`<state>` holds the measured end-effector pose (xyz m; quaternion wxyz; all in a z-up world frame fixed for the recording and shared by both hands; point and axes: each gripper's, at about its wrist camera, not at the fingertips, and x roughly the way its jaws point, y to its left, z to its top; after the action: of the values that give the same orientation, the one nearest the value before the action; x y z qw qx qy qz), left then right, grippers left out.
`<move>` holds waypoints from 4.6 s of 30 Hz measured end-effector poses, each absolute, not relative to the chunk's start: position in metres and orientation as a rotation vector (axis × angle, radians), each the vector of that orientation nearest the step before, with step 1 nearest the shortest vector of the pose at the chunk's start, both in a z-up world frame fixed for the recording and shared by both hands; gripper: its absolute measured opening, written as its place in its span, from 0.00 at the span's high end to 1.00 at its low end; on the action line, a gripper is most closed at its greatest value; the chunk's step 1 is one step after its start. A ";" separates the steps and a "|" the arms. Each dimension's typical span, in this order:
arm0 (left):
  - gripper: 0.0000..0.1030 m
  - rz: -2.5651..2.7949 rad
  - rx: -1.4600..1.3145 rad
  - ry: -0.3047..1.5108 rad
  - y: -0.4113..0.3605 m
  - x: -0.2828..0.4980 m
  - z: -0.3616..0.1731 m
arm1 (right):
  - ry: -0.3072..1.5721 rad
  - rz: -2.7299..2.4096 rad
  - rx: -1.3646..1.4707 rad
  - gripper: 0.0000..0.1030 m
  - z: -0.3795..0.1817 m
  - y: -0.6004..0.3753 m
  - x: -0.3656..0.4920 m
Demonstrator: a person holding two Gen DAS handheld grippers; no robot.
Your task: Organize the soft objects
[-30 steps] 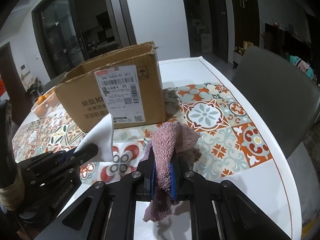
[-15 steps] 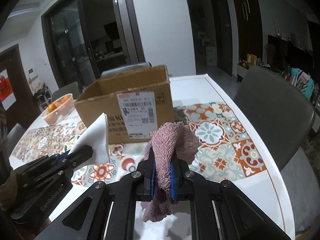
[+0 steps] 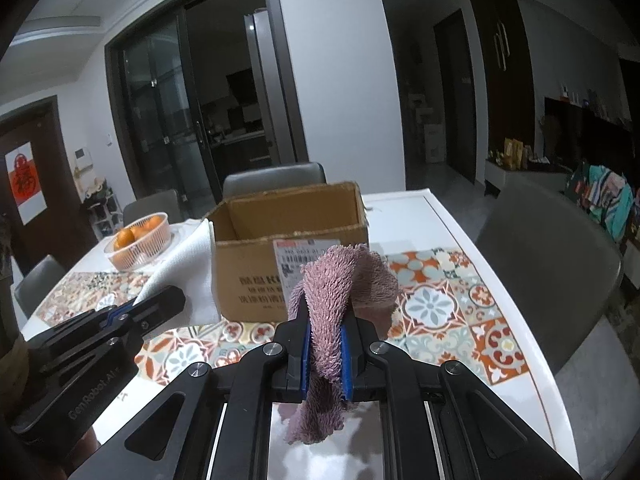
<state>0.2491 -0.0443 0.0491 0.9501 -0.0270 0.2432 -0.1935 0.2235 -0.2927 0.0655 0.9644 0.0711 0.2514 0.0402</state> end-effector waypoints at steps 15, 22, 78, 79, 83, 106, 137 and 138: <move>0.92 -0.365 -0.042 0.372 -0.030 0.267 0.092 | 0.395 0.112 0.123 0.88 0.109 -0.280 0.244; 0.92 -0.352 -0.046 0.335 -0.023 0.280 0.104 | 0.347 0.121 0.099 0.88 0.126 -0.269 0.259; 0.89 -0.300 0.090 0.667 -0.059 0.435 0.011 | 0.654 0.222 0.055 0.87 0.045 -0.253 0.431; 0.83 -0.302 0.092 0.676 -0.060 0.436 0.010 | 0.664 0.222 0.052 0.86 0.043 -0.254 0.433; 0.63 -0.286 0.096 0.678 -0.062 0.434 0.007 | 0.678 0.209 0.044 0.61 0.041 -0.255 0.436; 0.49 -0.184 0.046 0.539 -0.037 0.349 0.055 | 0.548 0.113 0.026 0.55 0.081 -0.256 0.347; 0.19 -0.068 0.097 0.380 -0.024 0.159 0.089 | 0.456 0.042 0.043 0.36 0.111 -0.263 0.165; 0.18 -0.063 0.095 0.377 -0.023 0.153 0.088 | 0.454 0.039 0.042 0.35 0.111 -0.262 0.160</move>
<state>0.1526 -0.0227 0.0877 0.9807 0.0470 0.1871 -0.0315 0.1599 -0.2623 0.1109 0.9739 0.0208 0.2252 0.0193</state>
